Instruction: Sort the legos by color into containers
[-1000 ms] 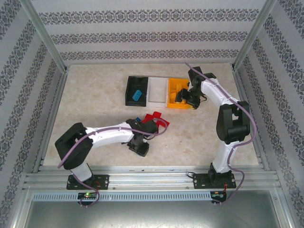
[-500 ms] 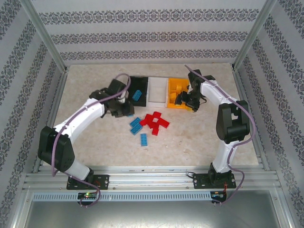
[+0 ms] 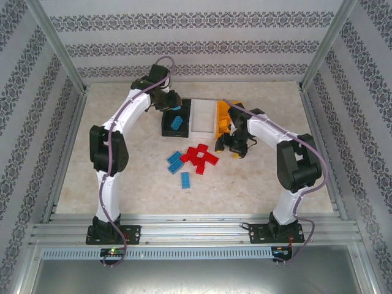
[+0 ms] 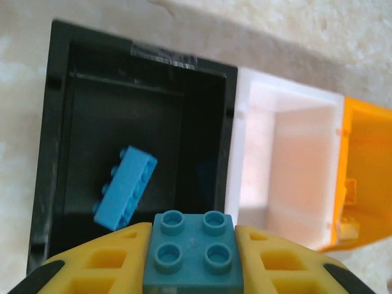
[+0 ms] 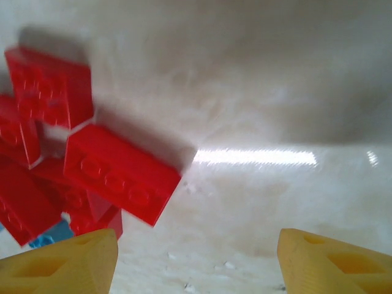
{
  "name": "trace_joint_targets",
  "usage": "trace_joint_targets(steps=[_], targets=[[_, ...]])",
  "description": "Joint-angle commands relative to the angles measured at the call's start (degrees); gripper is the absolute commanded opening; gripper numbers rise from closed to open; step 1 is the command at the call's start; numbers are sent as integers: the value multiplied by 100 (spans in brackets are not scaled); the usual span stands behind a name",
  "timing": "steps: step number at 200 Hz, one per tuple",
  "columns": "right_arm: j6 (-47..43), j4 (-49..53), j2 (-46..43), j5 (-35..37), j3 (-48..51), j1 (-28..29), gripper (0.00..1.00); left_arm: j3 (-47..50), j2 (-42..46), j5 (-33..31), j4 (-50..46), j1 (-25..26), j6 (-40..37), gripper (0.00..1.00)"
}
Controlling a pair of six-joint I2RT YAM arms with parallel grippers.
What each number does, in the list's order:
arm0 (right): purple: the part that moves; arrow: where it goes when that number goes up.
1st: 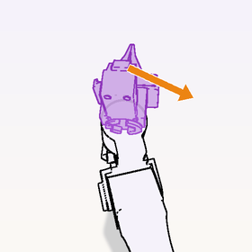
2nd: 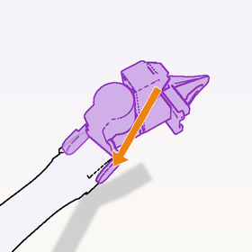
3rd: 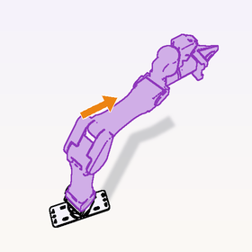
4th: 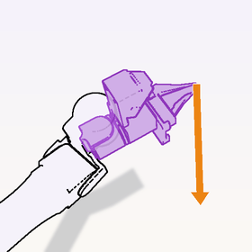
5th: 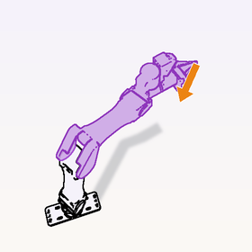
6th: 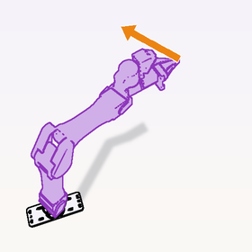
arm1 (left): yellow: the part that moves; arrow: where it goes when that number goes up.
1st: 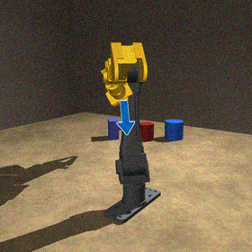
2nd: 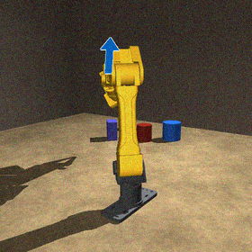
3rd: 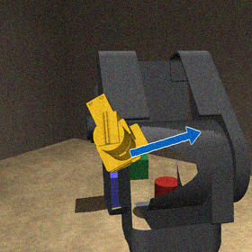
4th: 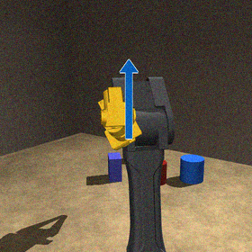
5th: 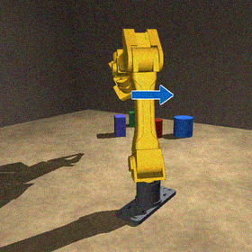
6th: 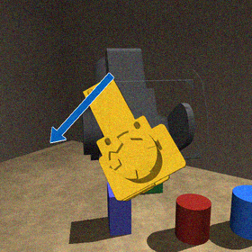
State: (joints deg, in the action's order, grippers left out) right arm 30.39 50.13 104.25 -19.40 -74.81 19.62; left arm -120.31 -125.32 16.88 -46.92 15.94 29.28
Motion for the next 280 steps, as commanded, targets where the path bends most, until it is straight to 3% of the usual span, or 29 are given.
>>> trace_joint_targets(steps=[1, 39, 51, 101, 125, 143, 182, 223, 280], targets=[[184, -72, -299, -138, 279, 110, 70, -790, -523, -240, -796, -90, -371, 29], [210, -138, -600, -131, 604, 370, 70, -1980, -1334, -151, -1184, -85, -445, 32], [249, -100, -639, -112, 629, 514, 70, -2246, -1482, -82, -1312, -94, -463, 39], [918, 266, -526, 209, 391, 929, 71, -2065, -1197, 189, -1471, -127, -558, 51], [874, 534, -436, 404, 69, 922, 72, -1290, -583, 202, -1260, -124, -587, 53], [392, 783, -283, 558, -291, 951, 70, -175, 180, 404, -699, -124, -446, 53], [-1871, 453, -231, 1138, -366, 1152, 68, 2582, 2027, 601, 656, -133, -429, 55], [-2775, 709, 283, 1716, -708, 1167, 73, 4088, 3354, 657, 531, -230, -850, 57], [-3109, 761, 1054, 1550, -1325, 1220, 73, 5301, 4424, 707, 267, -316, -994, 58]])
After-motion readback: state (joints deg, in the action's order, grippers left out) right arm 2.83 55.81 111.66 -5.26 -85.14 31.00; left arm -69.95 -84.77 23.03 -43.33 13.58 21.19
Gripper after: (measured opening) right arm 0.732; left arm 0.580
